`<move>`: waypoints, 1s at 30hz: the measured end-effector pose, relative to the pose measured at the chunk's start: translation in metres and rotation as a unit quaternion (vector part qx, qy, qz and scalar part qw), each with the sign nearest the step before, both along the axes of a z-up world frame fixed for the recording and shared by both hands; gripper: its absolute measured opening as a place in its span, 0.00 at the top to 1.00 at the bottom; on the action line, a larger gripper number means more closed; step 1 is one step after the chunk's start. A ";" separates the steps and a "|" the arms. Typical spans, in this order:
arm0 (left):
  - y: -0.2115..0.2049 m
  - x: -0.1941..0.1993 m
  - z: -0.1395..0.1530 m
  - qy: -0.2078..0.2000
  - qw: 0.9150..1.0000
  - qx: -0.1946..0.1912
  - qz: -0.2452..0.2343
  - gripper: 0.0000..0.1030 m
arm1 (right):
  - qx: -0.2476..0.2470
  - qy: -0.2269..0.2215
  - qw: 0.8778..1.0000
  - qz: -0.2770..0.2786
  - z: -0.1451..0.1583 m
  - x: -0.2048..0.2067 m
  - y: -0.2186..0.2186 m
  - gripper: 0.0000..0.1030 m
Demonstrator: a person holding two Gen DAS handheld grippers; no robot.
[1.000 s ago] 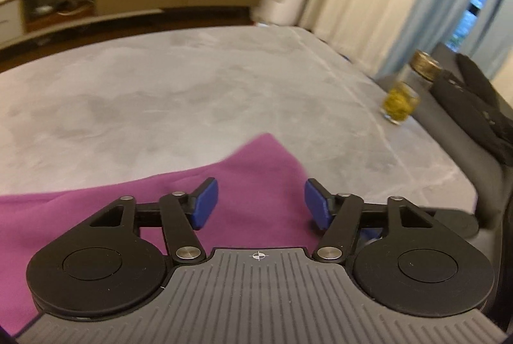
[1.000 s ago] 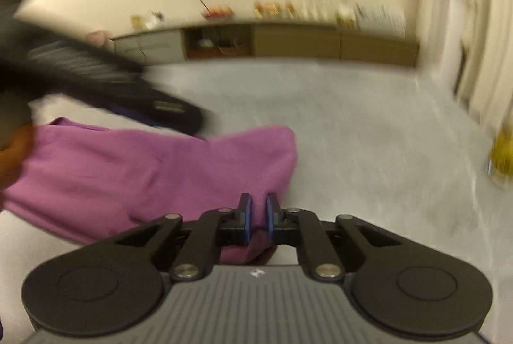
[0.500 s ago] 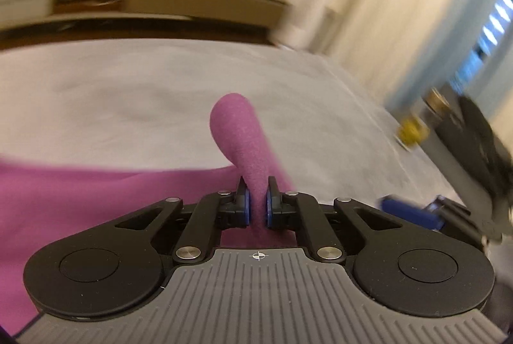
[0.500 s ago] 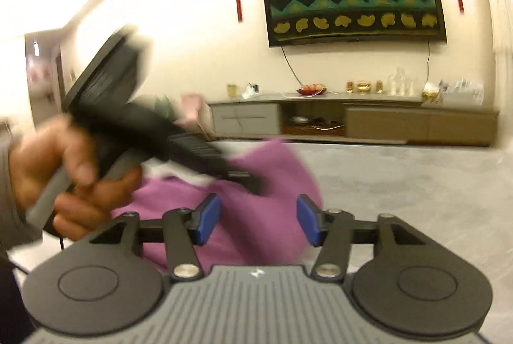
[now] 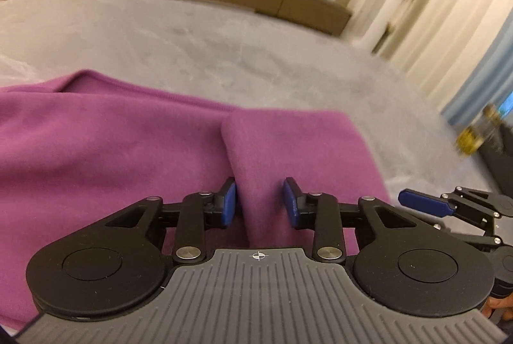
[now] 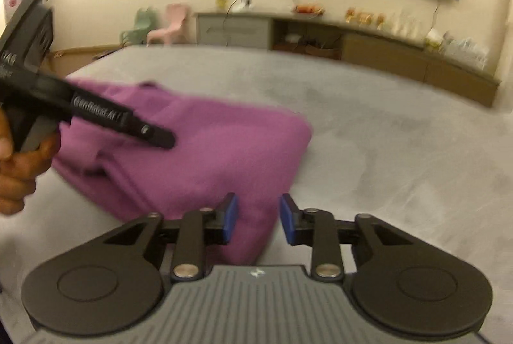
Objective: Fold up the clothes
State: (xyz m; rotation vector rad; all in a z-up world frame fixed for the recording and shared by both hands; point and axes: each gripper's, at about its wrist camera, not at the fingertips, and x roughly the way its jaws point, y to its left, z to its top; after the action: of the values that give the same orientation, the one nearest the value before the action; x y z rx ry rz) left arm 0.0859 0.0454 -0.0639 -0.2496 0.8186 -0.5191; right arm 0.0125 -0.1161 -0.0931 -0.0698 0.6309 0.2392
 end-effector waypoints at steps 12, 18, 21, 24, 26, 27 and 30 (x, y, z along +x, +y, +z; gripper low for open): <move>0.032 0.013 -0.023 0.027 0.996 -0.089 0.004 0.83 | -0.099 0.025 0.994 0.031 -0.013 0.010 0.048 0.74; 0.115 -0.032 0.007 -0.002 0.994 -0.075 0.080 0.62 | -0.130 0.027 0.991 0.029 -0.008 0.010 0.067 0.74; 0.179 -0.054 0.014 -0.011 0.986 -0.054 0.158 0.42 | -0.164 0.023 0.986 0.022 -0.004 0.016 0.077 0.74; 0.249 -0.084 0.012 -0.021 0.966 -0.030 0.257 0.33 | -0.174 -0.037 0.984 0.018 0.027 0.011 0.102 0.70; 0.293 -0.097 0.006 -0.012 0.949 -0.030 0.315 0.32 | -0.150 -0.047 0.986 0.058 0.042 0.012 0.140 0.64; 0.313 -0.099 0.001 -0.005 0.940 -0.029 0.340 0.30 | -0.136 -0.046 0.986 0.086 0.044 0.014 0.165 0.57; 0.365 -0.099 -0.013 0.008 0.918 -0.029 0.396 0.29 | -0.111 -0.046 0.978 0.170 0.039 0.021 0.245 0.56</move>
State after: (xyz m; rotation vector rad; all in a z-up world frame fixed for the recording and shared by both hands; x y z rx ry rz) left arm -0.0126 0.4108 -0.0764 -0.6052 0.6479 0.2249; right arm 0.0333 0.1292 -0.0538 -0.4047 0.5498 0.4924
